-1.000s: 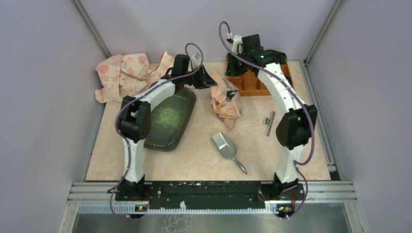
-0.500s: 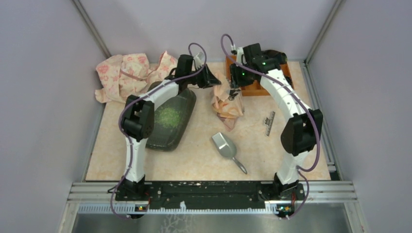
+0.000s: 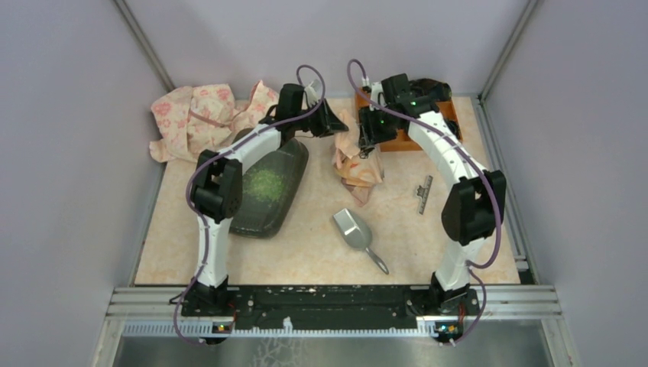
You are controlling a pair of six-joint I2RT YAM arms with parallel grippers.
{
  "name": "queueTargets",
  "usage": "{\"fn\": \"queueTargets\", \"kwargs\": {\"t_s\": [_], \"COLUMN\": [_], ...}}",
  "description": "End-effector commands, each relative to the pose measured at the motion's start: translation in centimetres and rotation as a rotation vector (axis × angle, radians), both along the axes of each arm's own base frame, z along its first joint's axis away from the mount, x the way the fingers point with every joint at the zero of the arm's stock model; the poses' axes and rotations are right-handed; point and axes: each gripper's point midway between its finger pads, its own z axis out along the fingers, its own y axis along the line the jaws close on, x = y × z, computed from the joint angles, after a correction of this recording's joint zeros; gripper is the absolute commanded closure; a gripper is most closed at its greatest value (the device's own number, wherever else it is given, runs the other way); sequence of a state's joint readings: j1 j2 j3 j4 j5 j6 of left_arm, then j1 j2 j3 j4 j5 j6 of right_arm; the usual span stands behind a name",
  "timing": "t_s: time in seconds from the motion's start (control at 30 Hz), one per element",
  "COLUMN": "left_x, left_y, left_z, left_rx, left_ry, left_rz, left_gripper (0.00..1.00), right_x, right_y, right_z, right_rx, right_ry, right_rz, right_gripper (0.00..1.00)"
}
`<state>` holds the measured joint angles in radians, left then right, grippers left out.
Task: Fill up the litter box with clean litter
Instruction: Close the cat litter bag at the center of the board.
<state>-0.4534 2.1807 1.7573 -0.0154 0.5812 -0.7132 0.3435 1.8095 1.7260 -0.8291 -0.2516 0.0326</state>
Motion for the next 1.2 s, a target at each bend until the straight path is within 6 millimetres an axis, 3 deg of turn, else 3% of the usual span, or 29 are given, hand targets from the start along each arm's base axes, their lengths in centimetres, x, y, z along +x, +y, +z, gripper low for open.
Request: {"fn": "queueTargets", "kwargs": {"t_s": [0.0,0.47,0.6,0.67,0.77,0.87,1.07,1.17], "left_x": [0.1,0.4,0.4,0.5,0.5,0.5,0.8,0.9], "left_y": [-0.4,-0.5,-0.6,-0.5,-0.5,-0.5,-0.5,-0.2], "left_z": [-0.8,-1.2,-1.1,-1.0,-1.2,-1.2,-1.2,-0.9], "left_rx": [0.017,0.009,0.006,0.006,0.007,0.003,-0.001,-0.011], "left_ry": [0.000,0.007,0.005,0.004,0.006,0.009,0.009,0.014], "left_rz": [-0.016,-0.021,-0.020,-0.020,-0.018,-0.019,-0.017,-0.014], "left_gripper": [0.64,0.64,0.64,0.64,0.64,0.64,0.64,0.64], "right_x": [0.4,-0.4,-1.1,-1.5,-1.9,-1.5,-0.6,-0.8], "right_y": [1.8,1.9,1.9,1.8,2.1,2.0,0.5,-0.2], "right_z": [1.9,-1.9,-2.6,-2.7,-2.7,-1.6,4.4,6.4], "right_rx": [0.104,-0.011,-0.014,-0.013,0.009,0.010,0.043,0.061], "right_ry": [-0.018,0.104,0.146,0.151,0.149,0.094,-0.106,-0.173], "right_rz": [0.035,0.035,0.045,0.049,0.070,0.059,-0.029,-0.070], "right_gripper": [0.52,0.54,0.79,1.00,1.00,1.00,1.00,1.00]}}
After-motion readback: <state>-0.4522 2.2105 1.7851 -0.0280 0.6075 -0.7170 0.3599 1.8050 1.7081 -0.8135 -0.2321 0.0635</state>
